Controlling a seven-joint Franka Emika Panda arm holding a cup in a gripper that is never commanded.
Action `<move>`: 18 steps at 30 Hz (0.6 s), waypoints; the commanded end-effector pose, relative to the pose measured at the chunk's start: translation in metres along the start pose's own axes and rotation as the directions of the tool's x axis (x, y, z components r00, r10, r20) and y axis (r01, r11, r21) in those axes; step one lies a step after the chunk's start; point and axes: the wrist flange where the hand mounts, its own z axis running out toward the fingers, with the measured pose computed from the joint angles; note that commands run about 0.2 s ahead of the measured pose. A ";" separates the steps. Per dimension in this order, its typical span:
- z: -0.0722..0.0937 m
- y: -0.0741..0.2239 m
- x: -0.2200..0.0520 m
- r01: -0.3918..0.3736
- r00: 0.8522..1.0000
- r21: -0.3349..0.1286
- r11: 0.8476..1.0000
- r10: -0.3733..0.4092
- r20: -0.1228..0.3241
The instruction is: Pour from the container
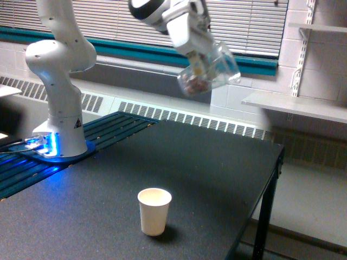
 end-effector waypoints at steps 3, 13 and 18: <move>0.029 0.034 -0.012 -0.048 0.999 -0.032 0.998 0.048 0.023; 0.077 0.095 -0.047 -0.102 0.988 -0.079 0.992 0.110 0.104; 0.089 0.116 -0.056 -0.095 0.987 -0.132 0.987 0.110 0.117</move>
